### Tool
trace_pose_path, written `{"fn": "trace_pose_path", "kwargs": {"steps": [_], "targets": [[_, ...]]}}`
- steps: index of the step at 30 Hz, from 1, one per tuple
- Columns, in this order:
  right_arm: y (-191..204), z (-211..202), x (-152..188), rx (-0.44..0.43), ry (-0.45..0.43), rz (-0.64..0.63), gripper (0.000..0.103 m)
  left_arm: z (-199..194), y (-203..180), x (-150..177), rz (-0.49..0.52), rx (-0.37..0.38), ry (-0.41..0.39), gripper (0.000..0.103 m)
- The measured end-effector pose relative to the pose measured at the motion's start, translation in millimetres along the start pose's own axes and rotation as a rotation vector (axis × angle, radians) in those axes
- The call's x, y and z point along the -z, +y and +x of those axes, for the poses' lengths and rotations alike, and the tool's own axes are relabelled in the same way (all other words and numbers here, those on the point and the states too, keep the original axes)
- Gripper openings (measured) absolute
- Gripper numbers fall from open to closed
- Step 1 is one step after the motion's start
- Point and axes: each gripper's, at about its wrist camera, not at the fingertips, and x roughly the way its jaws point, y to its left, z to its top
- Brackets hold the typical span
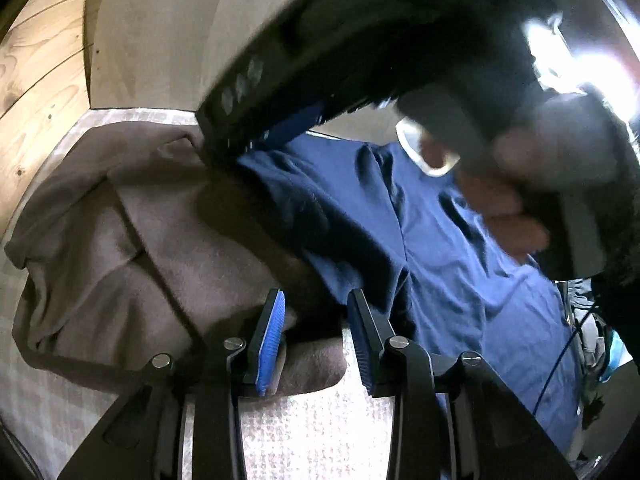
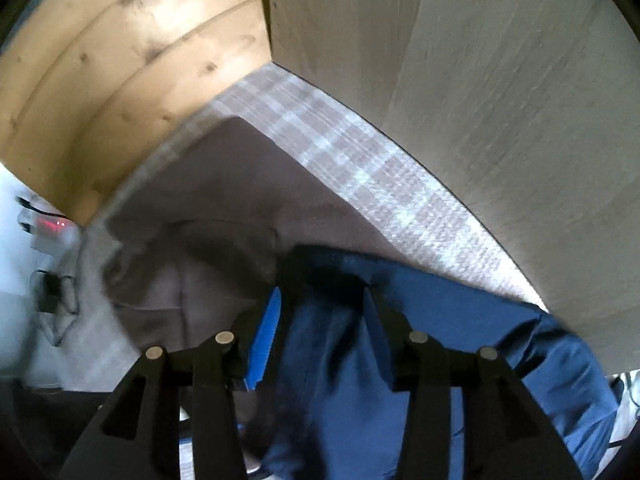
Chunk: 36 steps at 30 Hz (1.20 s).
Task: Fold clothes
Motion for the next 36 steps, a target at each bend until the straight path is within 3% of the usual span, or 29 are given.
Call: {"fn": "trace_pose_path", "kwargs": {"steps": [2, 3, 4, 13, 15, 18, 21, 27, 30, 32, 36], "targets": [[-5, -2, 2, -0.001, -0.02, 0.023, 0.025, -1, -2, -1, 0.004, -0.001, 0.002, 0.031], [-9, -5, 3, -0.009, -0.028, 0.033, 0.005, -1, -3, -1, 0.012, -0.001, 0.004, 0.032], [-16, -8, 5, -0.043, -0.032, 0.052, 0.004, 0, -6, -1, 0.025, -0.004, 0.008, 0.034], [-69, -40, 13, -0.184, -0.144, 0.183, 0.003, 23, -25, -10, 0.121, -0.036, 0.037, 0.037], [-72, -43, 15, -0.194, -0.154, 0.187, 0.003, 24, -25, -12, 0.134, -0.042, 0.033, 0.029], [-83, -50, 22, -0.216, -0.181, 0.204, 0.003, 21, -28, -15, 0.143, -0.029, 0.019, 0.001], [-98, -63, 31, -0.23, -0.21, 0.234, 0.003, 9, -39, -18, 0.163, -0.014, -0.009, 0.001], [-143, -91, 62, -0.243, -0.287, 0.308, 0.003, -1, -92, -25, 0.261, 0.113, -0.027, 0.001], [-176, -98, 89, -0.226, -0.305, 0.381, 0.003, 9, -123, -26, 0.328, 0.15, -0.021, 0.001], [-195, -100, 109, -0.167, -0.307, 0.418, 0.003, 16, -133, -22, 0.339, 0.169, -0.008, 0.002], [-193, -92, 119, -0.18, -0.238, 0.381, 0.007, 11, -114, -6, 0.287, 0.085, -0.011, 0.005]]}}
